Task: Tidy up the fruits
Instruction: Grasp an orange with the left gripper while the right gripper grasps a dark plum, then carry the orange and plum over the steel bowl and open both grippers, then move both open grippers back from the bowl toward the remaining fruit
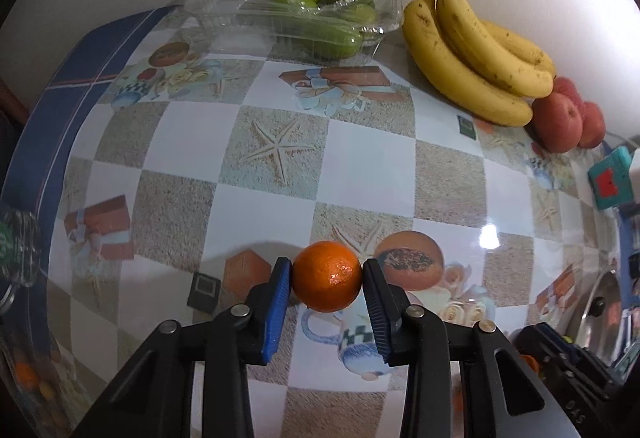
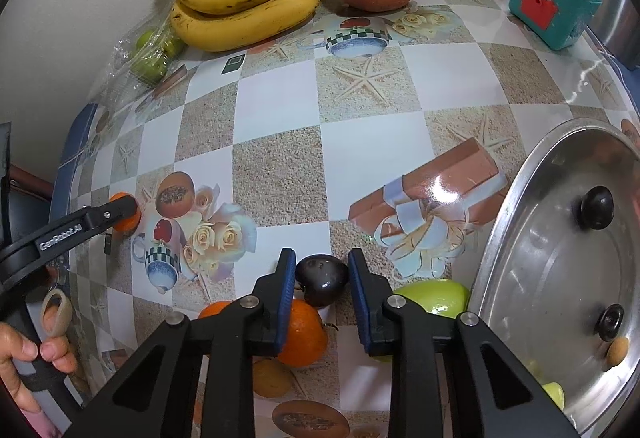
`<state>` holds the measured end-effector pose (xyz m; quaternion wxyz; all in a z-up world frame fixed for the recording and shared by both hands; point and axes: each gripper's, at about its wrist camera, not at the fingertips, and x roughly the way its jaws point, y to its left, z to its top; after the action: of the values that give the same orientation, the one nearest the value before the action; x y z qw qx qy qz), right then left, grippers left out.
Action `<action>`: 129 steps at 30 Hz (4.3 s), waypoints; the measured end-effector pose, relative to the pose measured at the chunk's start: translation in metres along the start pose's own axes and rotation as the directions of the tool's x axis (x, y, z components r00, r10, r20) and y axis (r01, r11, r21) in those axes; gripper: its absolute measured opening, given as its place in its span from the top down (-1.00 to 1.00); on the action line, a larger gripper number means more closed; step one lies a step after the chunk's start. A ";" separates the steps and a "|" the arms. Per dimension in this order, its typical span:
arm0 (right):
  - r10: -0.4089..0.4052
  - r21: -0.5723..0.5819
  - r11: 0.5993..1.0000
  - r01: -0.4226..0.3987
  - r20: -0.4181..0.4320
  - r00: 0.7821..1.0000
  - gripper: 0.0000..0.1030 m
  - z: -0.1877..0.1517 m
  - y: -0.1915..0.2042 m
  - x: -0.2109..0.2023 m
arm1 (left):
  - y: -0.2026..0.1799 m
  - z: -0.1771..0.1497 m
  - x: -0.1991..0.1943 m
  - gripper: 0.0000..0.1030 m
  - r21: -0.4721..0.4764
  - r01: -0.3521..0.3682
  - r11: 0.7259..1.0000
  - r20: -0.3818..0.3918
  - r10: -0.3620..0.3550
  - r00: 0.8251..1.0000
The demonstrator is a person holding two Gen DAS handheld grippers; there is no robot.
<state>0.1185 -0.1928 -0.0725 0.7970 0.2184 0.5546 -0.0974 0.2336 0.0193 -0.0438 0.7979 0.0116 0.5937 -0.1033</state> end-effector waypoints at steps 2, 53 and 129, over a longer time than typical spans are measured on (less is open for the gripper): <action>0.001 0.004 1.000 -0.001 0.002 1.000 0.48 0.000 0.001 0.000 | 0.000 -0.006 -0.007 0.24 -0.024 0.007 1.000 0.014 -0.006 1.000; 0.057 0.136 0.987 -0.083 0.183 0.981 0.48 -0.034 -0.065 -0.110 | -0.133 -0.103 -0.099 0.24 0.084 0.015 0.996 0.196 -0.032 0.980; -0.240 0.327 0.926 0.190 0.118 0.964 -0.58 -0.035 -0.196 -0.107 | -0.255 -0.130 -0.053 -0.88 0.287 -0.003 0.958 0.102 -0.027 0.994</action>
<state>-0.0284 -0.3599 -0.0304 0.7774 0.2715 0.4890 -0.2878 0.0507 -0.2036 -0.0056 0.8172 0.1181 0.5299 -0.1936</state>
